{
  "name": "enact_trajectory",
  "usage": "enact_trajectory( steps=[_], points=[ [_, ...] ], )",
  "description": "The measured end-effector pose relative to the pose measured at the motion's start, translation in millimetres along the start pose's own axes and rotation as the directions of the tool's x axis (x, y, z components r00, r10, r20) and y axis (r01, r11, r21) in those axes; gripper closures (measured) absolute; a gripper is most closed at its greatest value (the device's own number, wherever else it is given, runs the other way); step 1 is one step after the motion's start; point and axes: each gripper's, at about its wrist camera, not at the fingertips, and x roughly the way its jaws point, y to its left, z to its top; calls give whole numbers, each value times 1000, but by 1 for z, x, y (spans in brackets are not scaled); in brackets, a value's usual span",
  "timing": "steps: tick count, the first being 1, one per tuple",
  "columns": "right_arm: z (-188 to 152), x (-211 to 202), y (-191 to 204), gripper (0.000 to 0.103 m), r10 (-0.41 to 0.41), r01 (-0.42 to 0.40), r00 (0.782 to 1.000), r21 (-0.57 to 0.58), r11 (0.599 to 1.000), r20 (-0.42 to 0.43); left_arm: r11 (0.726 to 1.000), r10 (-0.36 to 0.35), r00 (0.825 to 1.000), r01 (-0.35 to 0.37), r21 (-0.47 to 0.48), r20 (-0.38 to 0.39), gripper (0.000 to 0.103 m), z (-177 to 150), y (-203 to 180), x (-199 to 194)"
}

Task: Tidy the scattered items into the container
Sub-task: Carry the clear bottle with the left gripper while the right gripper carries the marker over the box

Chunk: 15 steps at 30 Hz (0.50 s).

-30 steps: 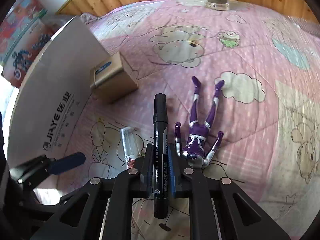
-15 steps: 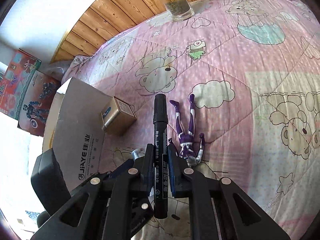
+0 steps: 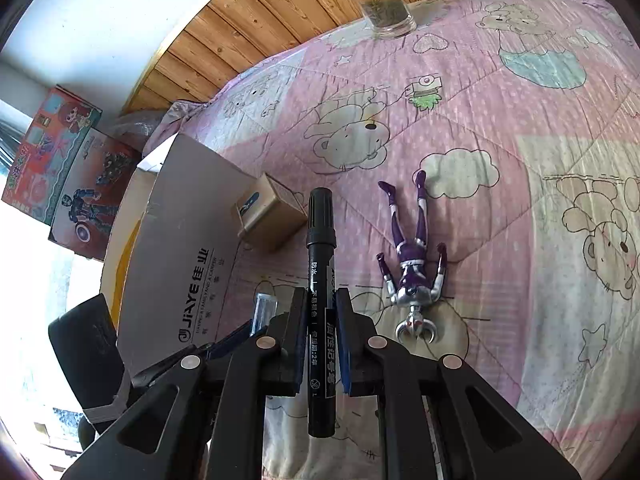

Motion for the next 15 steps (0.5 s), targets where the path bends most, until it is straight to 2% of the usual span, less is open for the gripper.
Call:
enact_trajectory(
  steps=[8,15],
  points=[
    [-20,-6,17,88,28,-28,1000,-17,999,8,999,-43,998,42,28,41,85,-10,-2,-40],
    [-37,-23,38,88,49,-49,998,-17,999,30,996,-82,994,81,25,77,85,-17,13,-84]
  ],
)
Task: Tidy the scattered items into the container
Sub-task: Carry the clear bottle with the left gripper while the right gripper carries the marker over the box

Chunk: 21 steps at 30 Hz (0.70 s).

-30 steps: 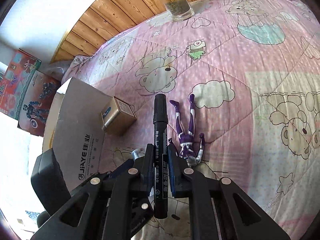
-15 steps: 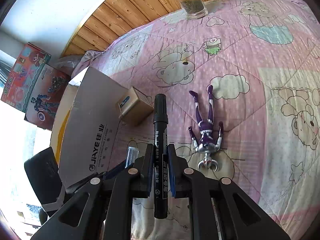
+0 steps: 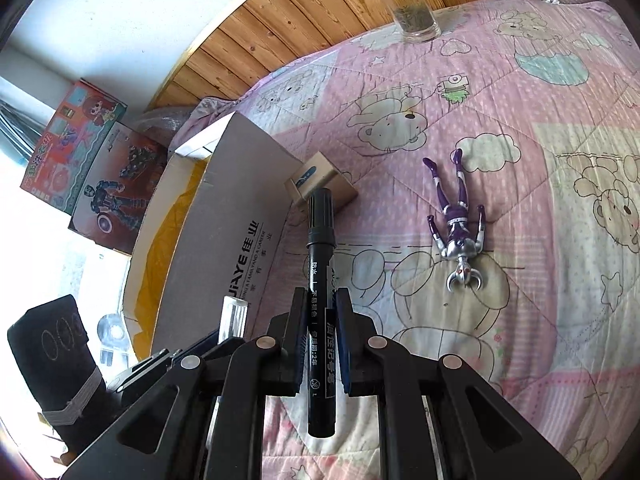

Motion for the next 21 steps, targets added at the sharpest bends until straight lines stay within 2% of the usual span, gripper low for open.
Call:
enact_trajectory(
  steps=[9,21],
  points=[
    [-18,-17,36,89,40,-41,999,20,999,31,1000,-24,998,24,-6,58,85,6,22,-43],
    [-18,-13,106,89,68,-67,997,-39,997,33,998,-12,988,22,-61,152,85,27,76,-91]
  ],
)
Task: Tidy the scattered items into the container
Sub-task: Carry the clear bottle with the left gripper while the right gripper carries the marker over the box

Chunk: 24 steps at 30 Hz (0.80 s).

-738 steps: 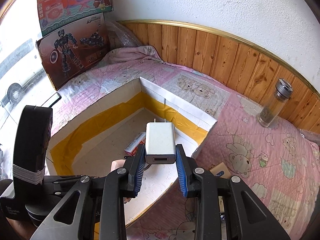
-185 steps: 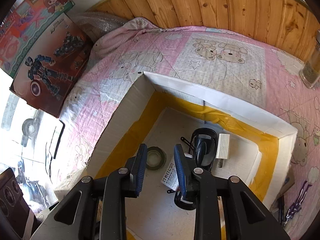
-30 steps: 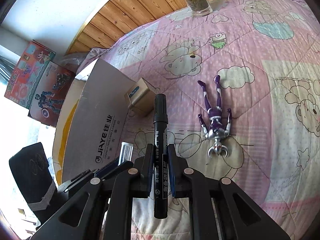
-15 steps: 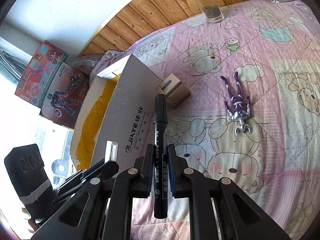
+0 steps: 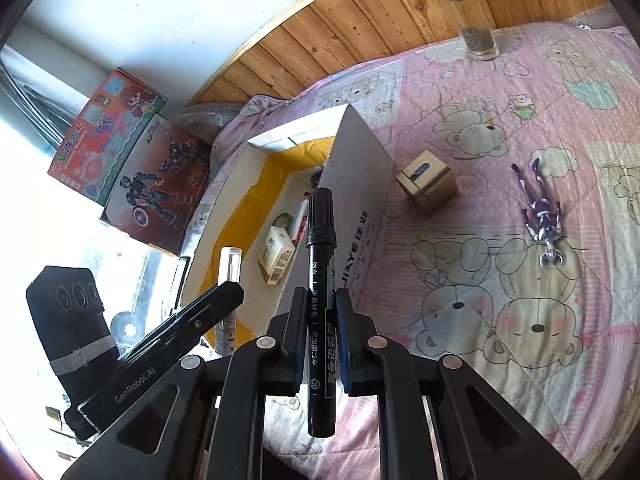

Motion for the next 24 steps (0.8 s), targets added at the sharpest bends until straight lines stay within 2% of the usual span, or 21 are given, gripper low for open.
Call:
enact_trajectory(
  steps=[10,24],
  points=[
    [12,21,45,89,-4,3,1000,-38,999,-3,998,-9,1000,9,-68,13,85,8,42,-9],
    [32,52,73,88,-44,44,999,-60,997,6,996,-50,999,49,-75,-12,85,9,57,-4]
  ],
)
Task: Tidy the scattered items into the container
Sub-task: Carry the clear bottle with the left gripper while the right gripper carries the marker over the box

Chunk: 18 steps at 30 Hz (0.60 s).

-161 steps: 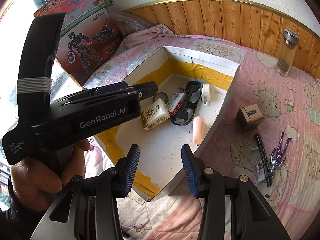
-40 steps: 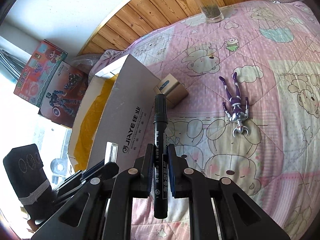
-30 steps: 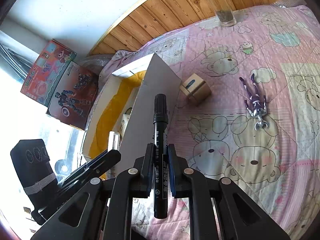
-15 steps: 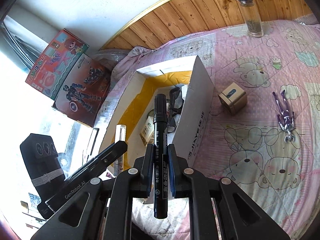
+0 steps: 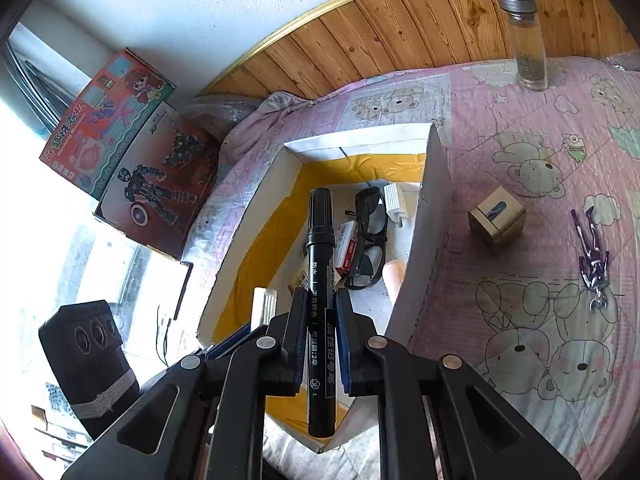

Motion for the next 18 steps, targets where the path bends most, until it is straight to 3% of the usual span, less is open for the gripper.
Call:
enact_trajectory(
  steps=[18],
  points=[
    [32,35,2,88,-112,113,993,-24,993,34,999,-25,997,27,28,-70,85,-3,-3,17]
  ],
)
